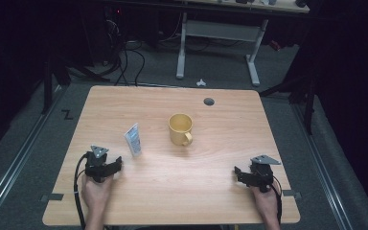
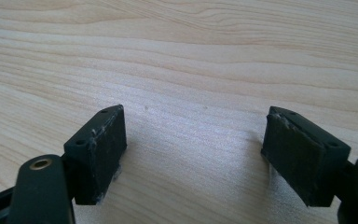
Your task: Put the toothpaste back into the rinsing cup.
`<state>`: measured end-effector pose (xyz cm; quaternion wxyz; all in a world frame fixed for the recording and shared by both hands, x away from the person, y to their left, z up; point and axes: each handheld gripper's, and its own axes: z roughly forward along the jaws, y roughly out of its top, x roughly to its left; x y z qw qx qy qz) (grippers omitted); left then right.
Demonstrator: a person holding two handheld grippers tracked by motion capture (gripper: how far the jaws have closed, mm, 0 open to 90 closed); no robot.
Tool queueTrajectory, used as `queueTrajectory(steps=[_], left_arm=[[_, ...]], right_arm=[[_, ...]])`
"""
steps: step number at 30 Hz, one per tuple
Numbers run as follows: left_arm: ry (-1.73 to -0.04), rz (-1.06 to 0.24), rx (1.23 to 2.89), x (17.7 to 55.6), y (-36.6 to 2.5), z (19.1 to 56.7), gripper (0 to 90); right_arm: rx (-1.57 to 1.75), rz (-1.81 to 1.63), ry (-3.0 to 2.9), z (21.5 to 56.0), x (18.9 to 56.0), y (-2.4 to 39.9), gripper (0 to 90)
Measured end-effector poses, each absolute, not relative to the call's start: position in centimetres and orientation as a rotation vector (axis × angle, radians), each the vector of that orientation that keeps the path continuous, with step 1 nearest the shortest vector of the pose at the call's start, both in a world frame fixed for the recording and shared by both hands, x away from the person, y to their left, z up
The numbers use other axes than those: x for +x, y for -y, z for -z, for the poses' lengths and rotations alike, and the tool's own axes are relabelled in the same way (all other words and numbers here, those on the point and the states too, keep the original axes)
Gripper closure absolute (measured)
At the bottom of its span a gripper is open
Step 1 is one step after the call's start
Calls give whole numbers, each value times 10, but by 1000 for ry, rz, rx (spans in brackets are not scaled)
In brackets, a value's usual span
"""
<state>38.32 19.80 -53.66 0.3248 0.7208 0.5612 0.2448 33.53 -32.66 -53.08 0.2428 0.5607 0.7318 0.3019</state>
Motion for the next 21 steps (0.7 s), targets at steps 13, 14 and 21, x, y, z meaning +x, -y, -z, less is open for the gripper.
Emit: queueTrajectory(steps=[13, 14, 21], left_arm=[[-1475, -642, 1890, 383, -197, 537, 294], [-1474, -642, 1890, 383, -197, 537, 292], [-1474, -639, 1889, 383, -198, 537, 294]], right_arm=[[1532, -826, -2001, 531, 335, 327, 215], [1532, -826, -2001, 531, 335, 327, 215], [1532, -826, -2001, 531, 335, 327, 215]])
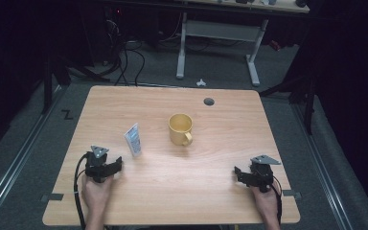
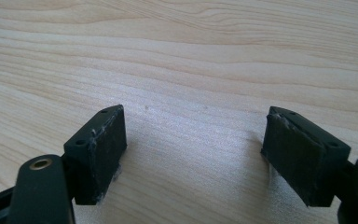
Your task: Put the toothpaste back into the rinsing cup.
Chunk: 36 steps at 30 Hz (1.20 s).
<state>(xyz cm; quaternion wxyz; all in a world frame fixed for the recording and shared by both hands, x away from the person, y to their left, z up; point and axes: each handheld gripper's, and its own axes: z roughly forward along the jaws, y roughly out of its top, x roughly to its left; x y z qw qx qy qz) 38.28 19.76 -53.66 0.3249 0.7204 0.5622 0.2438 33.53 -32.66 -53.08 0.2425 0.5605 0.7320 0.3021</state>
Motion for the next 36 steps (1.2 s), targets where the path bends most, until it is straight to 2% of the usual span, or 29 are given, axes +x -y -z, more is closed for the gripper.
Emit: queueTrajectory(steps=[9, 15, 22, 36], left_arm=[[-1474, -635, 1888, 382, -197, 537, 287], [-1454, -618, 1910, 383, -196, 537, 227], [-1442, -608, 1924, 384, -195, 537, 202], [-1442, -578, 1959, 377, -192, 528, 202]], right_arm=[[1532, -826, -2001, 531, 335, 327, 215], [1531, -826, -2001, 531, 335, 327, 215], [1531, -826, -2002, 531, 335, 327, 215], [1530, -826, -2003, 531, 335, 327, 215]])
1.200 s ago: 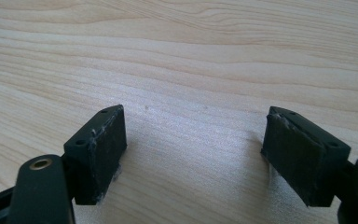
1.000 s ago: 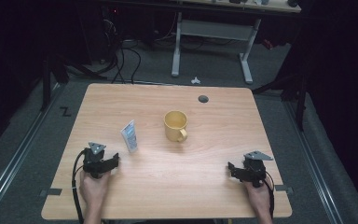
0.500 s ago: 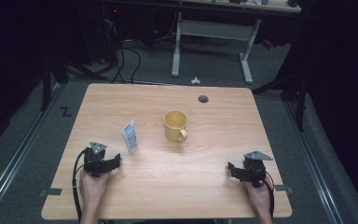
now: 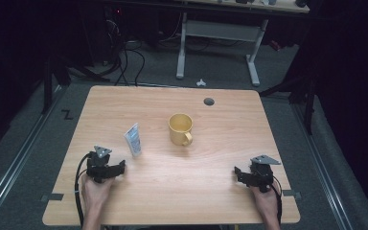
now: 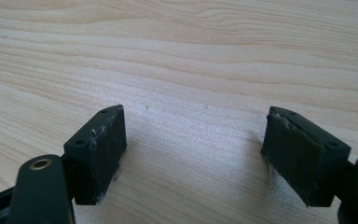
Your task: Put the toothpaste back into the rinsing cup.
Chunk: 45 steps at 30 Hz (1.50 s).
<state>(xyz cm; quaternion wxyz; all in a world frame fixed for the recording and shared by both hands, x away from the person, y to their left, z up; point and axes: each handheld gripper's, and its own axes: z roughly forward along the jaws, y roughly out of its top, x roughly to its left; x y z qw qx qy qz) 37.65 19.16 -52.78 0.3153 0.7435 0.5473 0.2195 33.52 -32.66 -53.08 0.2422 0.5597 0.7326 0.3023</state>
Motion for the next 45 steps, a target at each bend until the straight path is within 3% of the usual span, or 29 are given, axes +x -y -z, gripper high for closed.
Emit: queueTrajectory(steps=[23, 45], left_arm=[[-1361, -537, 1930, 355, -177, 518, 254], [-1292, -568, 1944, 357, -153, 503, 282]], right_arm=[[1530, -826, -2003, 531, 335, 327, 215], [1530, -826, -2003, 531, 335, 327, 215]])
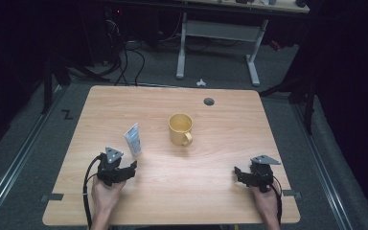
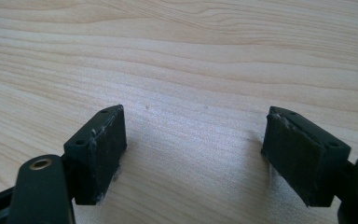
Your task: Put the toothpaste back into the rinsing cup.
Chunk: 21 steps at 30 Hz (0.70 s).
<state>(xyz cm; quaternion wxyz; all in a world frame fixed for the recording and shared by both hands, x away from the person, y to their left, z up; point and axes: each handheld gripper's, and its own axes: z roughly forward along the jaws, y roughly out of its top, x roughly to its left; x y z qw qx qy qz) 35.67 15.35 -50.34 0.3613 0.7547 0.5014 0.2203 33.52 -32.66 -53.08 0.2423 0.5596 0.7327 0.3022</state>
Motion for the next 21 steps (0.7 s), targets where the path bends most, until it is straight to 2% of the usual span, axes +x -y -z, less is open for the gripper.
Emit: queueTrajectory(steps=[21], left_arm=[[-1291, -615, 1879, 385, -141, 486, 293]], right_arm=[[1529, -826, -2003, 531, 335, 327, 215]])
